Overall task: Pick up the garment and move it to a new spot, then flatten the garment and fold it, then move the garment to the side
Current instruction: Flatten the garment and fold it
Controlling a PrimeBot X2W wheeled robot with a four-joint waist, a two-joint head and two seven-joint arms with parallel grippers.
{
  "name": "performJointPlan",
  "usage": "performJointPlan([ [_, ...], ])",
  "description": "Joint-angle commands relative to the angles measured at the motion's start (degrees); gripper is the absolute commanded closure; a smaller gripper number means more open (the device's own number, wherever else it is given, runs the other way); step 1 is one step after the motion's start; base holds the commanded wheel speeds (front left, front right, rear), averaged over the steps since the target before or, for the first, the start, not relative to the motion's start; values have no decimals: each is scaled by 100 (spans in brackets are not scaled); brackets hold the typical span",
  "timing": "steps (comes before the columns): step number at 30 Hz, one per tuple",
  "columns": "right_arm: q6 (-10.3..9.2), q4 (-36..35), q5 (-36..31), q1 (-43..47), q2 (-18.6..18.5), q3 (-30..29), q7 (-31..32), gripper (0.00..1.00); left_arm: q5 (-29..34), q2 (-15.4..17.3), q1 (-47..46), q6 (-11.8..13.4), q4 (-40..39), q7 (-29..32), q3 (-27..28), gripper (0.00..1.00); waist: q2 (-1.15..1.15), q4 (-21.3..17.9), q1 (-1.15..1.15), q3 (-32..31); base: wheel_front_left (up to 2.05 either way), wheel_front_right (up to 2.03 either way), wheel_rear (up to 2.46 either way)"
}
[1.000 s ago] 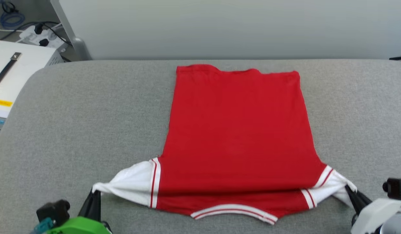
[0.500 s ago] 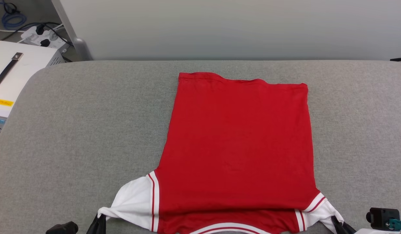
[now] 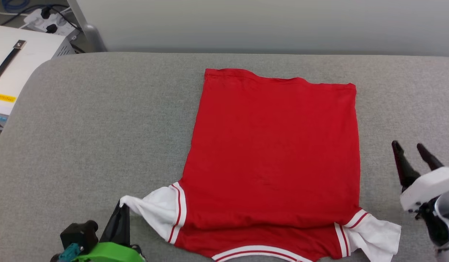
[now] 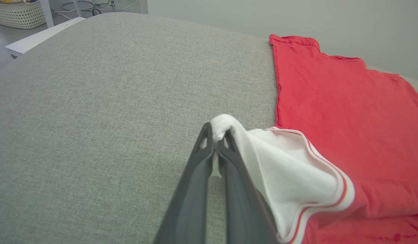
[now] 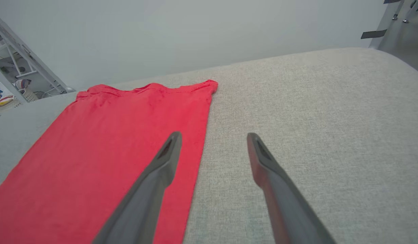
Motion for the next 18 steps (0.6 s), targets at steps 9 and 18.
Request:
performJointPlan([
  [9,-4,1503,439,-2103,-820,194,943,0,405,-426,-831,-263,-401,-87,-234,100,0,798,1,1025,0,0,0],
  [18,-4,2748,473,-3754,-1278,543,2207,0,677,-855,-1289,-592,-632,-95,-297,100,0,1278,1,1750,0,0,0],
])
